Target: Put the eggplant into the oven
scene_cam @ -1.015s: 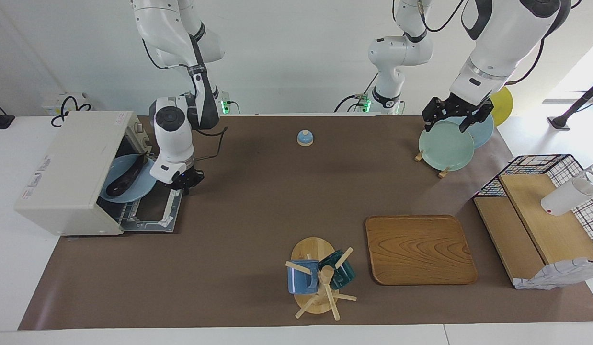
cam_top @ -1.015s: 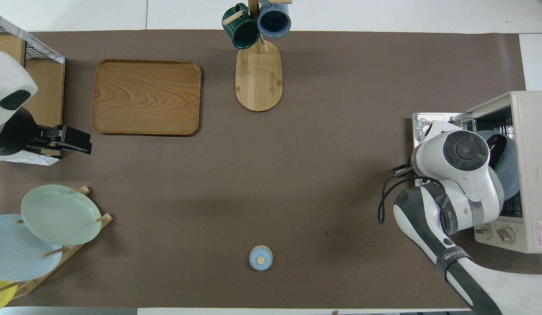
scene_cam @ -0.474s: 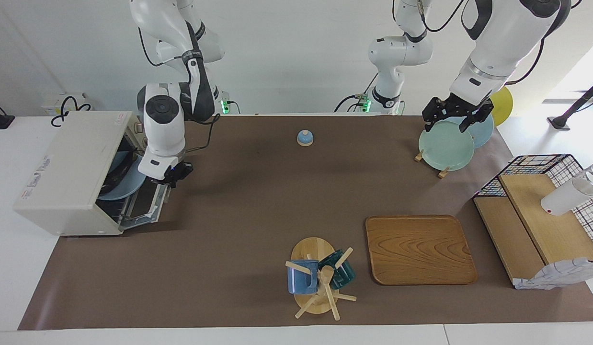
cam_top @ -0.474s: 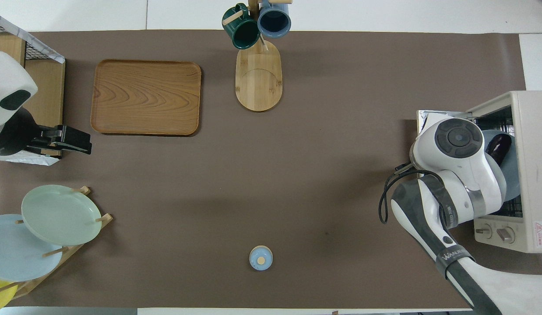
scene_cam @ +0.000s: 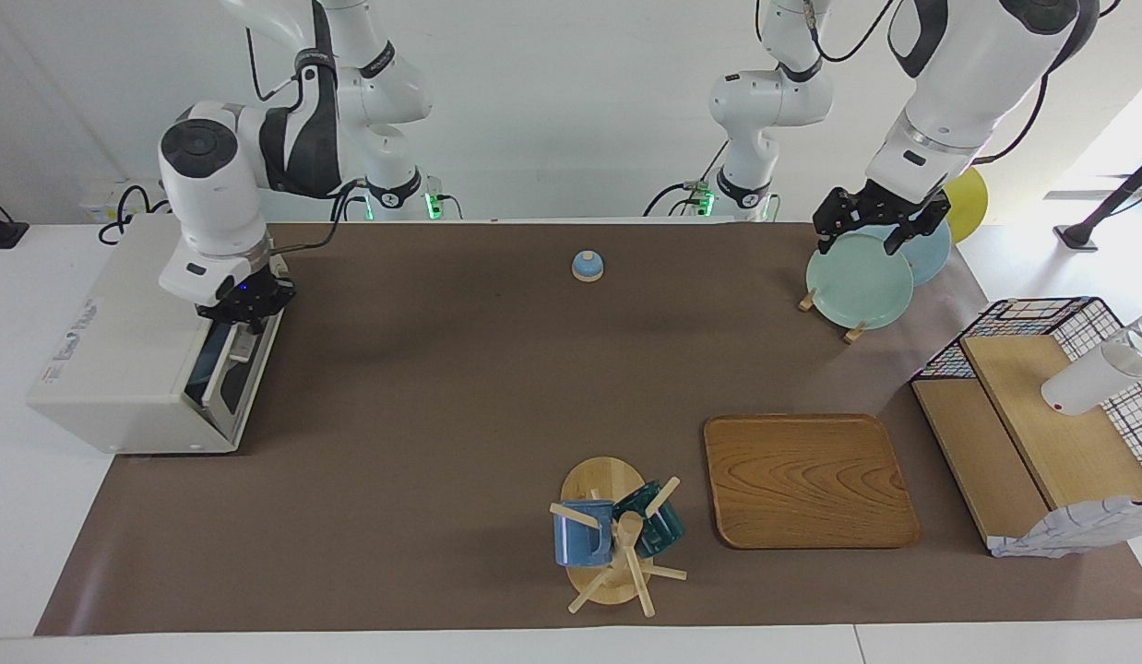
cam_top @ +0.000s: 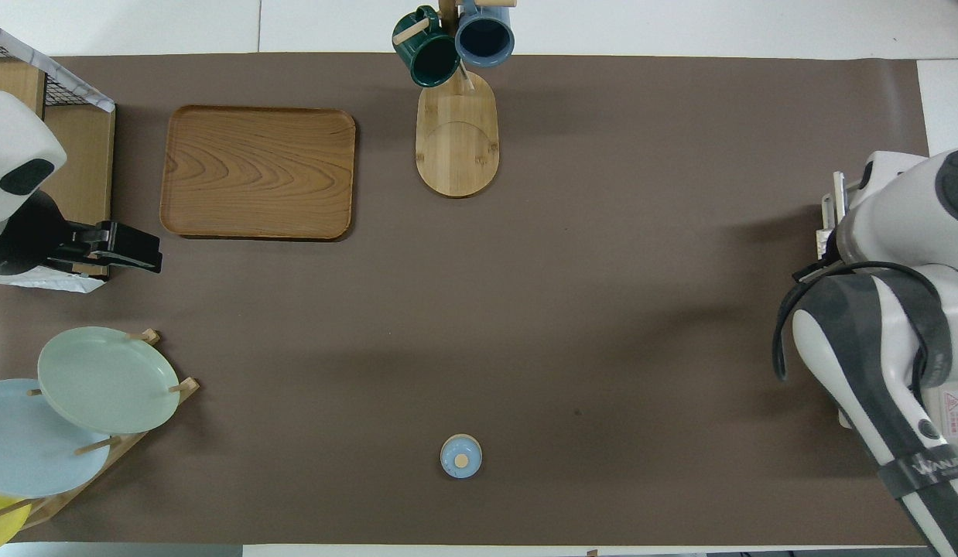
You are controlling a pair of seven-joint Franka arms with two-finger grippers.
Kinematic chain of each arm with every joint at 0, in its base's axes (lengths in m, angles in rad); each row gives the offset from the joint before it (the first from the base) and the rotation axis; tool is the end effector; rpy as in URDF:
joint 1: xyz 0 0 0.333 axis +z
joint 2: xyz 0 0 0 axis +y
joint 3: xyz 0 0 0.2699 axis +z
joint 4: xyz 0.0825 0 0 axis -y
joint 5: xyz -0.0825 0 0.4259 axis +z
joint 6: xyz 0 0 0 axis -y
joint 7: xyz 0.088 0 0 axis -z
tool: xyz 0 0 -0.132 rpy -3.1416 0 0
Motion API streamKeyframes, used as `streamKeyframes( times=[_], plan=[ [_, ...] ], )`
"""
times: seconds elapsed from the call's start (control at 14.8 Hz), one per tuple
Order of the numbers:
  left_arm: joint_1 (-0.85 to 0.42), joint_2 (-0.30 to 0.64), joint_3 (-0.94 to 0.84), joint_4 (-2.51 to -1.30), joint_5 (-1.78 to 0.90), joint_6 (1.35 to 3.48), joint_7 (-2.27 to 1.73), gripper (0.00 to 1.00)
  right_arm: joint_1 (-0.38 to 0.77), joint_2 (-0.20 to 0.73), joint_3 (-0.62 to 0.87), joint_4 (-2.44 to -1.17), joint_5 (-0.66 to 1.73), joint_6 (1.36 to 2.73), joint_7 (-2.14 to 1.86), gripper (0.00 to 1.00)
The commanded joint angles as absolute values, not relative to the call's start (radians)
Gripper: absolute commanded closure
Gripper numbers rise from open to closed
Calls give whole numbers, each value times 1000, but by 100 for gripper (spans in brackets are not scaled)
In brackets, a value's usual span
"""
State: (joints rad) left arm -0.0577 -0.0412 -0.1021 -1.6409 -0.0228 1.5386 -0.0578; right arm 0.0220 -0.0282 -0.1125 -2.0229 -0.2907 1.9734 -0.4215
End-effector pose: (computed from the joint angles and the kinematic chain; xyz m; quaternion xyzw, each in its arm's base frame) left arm 0.5712 -0.0960 0.5390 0.9982 -0.0509 -0.0315 0.0059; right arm 0.5790 -0.0777 0.3744 0.9665 0.2205 -0.0434 0.1241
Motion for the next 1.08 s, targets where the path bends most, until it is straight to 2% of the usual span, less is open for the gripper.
streamKeyframes(
  times=[0.0, 0.2, 0.27, 0.34, 0.47, 0.54, 0.61, 1.02],
  plan=[
    [-49, -64, -104, -1661, -34, 1532, -66, 0, 5, -35, -117, -2016, -302, 1922, -448, 100],
    [-49, -64, -104, -1661, -34, 1532, -66, 0, 15, -26, -112, -1845, -153, 1749, -436, 100],
    [-49, -64, -104, -1661, -34, 1532, -66, 0, 15, -14, -110, -1779, -115, 1703, -434, 97],
    [-51, -64, -104, -1660, -34, 1532, -66, 0, 15, 7, -110, -1714, -95, 1654, -434, 86],
    [-49, -64, -104, -1661, -34, 1532, -66, 0, 6, 20, -110, -1649, -65, 1589, -419, 44],
    [-51, -64, -104, -1661, -34, 1532, -66, 0, 12, 20, -112, -1648, -66, 1589, -408, 19],
    [-49, -64, -104, -1661, -34, 1532, -66, 0, 15, 18, -112, -1649, -66, 1583, -384, 0],
    [-49, -64, -104, -1661, -34, 1532, -66, 0, 49, 12, -104, -1649, -51, 1543, -216, 0]
  ],
)
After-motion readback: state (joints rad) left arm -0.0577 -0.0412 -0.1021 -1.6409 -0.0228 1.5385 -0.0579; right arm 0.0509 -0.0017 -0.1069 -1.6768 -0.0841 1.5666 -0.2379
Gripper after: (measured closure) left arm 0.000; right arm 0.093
